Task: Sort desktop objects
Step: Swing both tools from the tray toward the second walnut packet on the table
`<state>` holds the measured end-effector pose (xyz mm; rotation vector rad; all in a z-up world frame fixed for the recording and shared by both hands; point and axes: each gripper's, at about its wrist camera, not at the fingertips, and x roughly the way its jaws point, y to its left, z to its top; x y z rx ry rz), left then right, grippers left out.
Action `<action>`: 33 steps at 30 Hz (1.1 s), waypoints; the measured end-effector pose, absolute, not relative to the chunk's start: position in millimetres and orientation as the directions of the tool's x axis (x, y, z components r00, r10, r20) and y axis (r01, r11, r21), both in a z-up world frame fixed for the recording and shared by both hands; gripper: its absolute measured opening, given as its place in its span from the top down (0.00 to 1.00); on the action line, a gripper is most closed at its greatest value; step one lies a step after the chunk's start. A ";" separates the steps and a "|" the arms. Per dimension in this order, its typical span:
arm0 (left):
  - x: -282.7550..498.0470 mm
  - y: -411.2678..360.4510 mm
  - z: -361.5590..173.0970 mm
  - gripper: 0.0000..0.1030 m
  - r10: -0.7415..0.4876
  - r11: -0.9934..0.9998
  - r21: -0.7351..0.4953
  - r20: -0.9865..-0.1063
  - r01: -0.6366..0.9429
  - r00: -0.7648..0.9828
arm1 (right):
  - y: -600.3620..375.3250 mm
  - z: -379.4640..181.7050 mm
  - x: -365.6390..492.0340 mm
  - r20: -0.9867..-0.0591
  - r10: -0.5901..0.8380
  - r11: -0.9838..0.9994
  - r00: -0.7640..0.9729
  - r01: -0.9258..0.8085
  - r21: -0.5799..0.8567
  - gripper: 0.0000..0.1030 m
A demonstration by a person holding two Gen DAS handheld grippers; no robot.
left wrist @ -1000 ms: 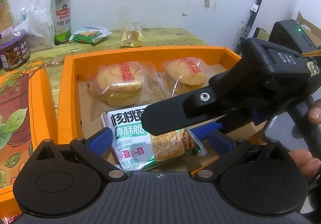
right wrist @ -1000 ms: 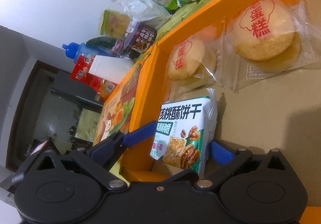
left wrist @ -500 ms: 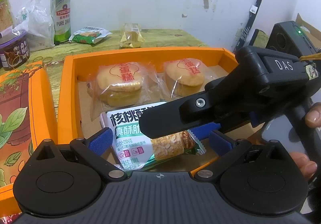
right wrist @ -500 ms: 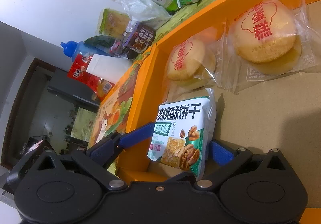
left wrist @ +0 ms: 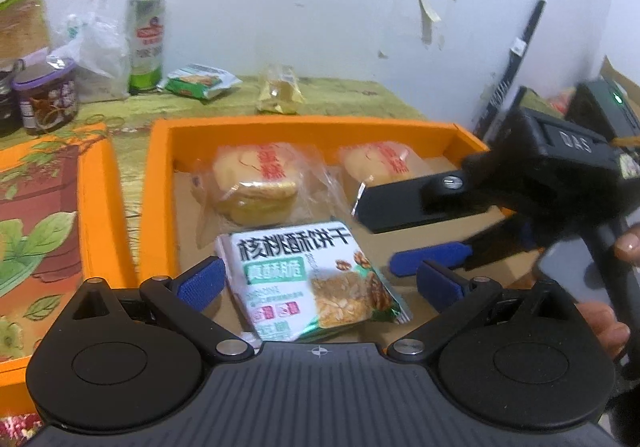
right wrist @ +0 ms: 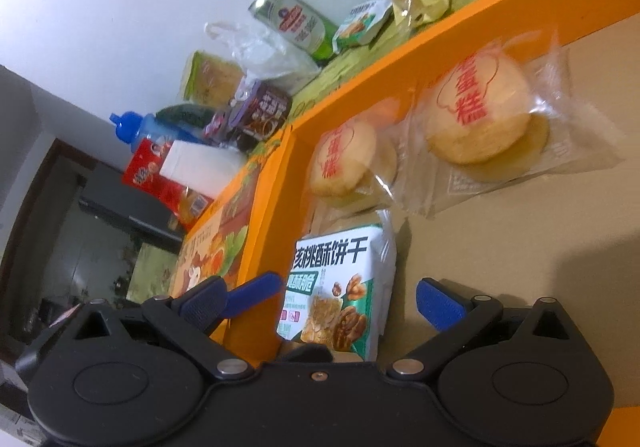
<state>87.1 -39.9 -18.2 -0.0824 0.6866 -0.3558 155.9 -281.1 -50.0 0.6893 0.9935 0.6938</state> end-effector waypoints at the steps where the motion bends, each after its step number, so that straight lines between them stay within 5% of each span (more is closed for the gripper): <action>1: 85.6 -37.5 -16.3 0.00 -0.346 0.938 -0.198 -0.599 0.286 0.722 | -282.9 -48.1 154.5 -0.497 0.778 0.596 0.385 -0.199 0.778 0.01; 12: 65.8 -16.2 31.1 0.00 -0.329 0.944 -0.185 -0.478 0.273 0.815 | -295.8 -1.8 133.9 -0.491 0.731 0.650 0.474 -0.265 0.712 0.01; 24: 94.9 -8.7 100.6 0.00 -0.256 0.961 0.026 -0.306 0.277 0.917 | -292.3 130.5 156.4 -0.443 0.656 0.745 0.612 -0.428 0.512 0.01; 33: 185.4 -10.9 91.7 0.00 -0.175 0.976 0.061 -0.358 0.210 0.917 | -242.8 166.3 267.8 -0.496 0.676 0.729 0.545 -0.401 0.554 0.01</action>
